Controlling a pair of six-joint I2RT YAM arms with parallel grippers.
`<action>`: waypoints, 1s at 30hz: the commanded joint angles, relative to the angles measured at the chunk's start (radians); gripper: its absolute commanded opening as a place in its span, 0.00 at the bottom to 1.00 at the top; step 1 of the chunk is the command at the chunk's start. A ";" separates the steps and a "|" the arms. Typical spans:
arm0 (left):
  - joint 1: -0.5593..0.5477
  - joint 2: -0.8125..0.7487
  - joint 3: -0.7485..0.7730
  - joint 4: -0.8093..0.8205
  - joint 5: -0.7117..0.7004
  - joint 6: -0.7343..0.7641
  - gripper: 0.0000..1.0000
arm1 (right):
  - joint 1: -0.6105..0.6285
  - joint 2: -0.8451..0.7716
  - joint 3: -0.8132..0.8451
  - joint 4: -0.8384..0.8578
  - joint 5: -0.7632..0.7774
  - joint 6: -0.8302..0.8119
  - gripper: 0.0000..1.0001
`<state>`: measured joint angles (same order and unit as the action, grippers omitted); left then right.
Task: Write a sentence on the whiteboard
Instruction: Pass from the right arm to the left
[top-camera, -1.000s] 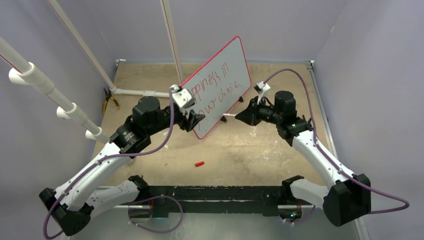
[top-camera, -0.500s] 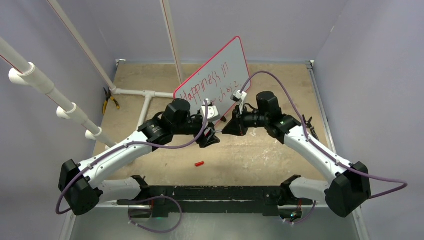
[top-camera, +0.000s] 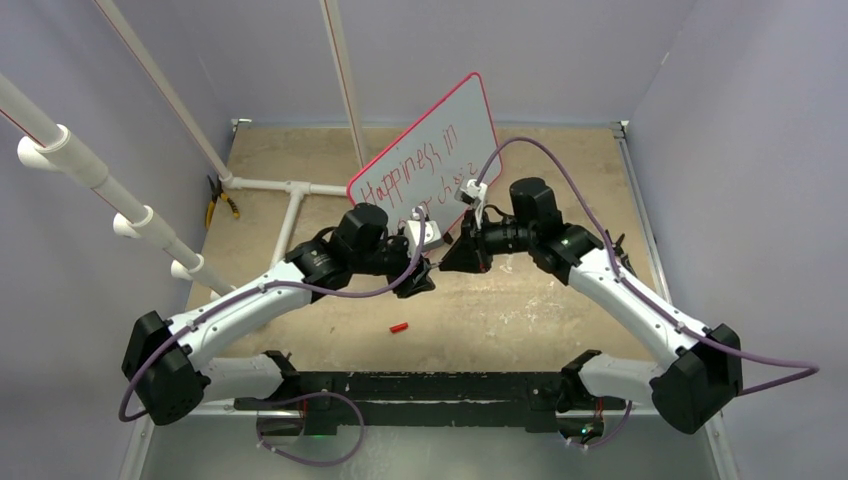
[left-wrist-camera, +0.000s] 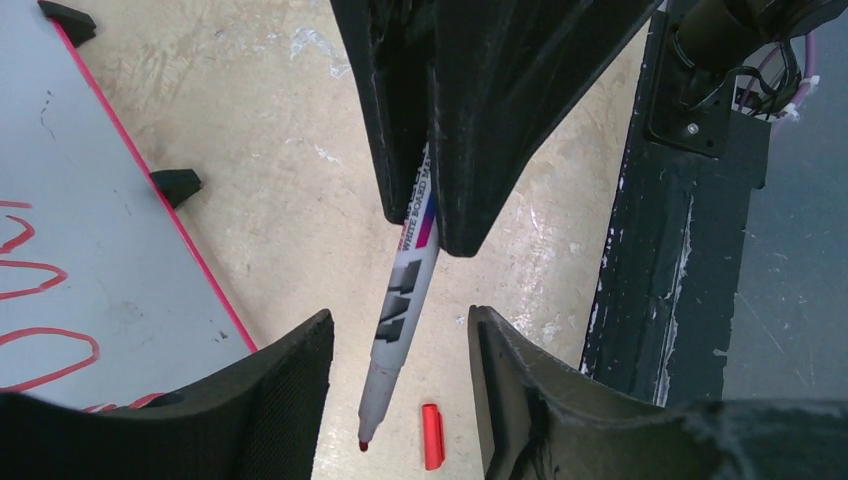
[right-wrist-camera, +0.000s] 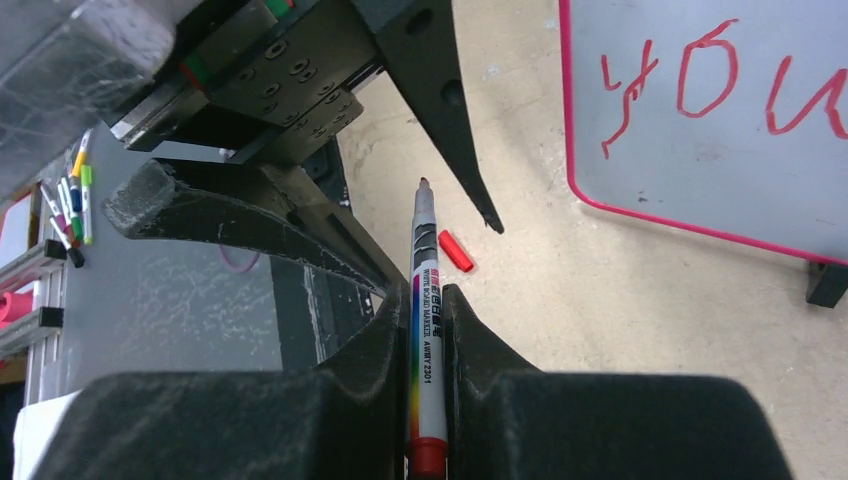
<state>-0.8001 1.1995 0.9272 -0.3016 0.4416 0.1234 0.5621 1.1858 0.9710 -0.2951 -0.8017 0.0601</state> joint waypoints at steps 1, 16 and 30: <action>-0.004 0.002 0.000 0.047 0.041 -0.002 0.49 | 0.018 0.017 0.053 -0.026 -0.033 -0.033 0.00; -0.013 -0.041 -0.064 0.130 0.050 -0.089 0.00 | 0.032 0.002 0.079 0.038 0.006 0.020 0.42; -0.013 -0.147 -0.369 0.729 -0.117 -0.591 0.00 | 0.020 -0.104 -0.108 0.449 0.302 0.342 0.72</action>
<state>-0.8101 1.0805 0.6125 0.1749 0.3836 -0.3187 0.5880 1.0832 0.8978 0.0338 -0.6037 0.3229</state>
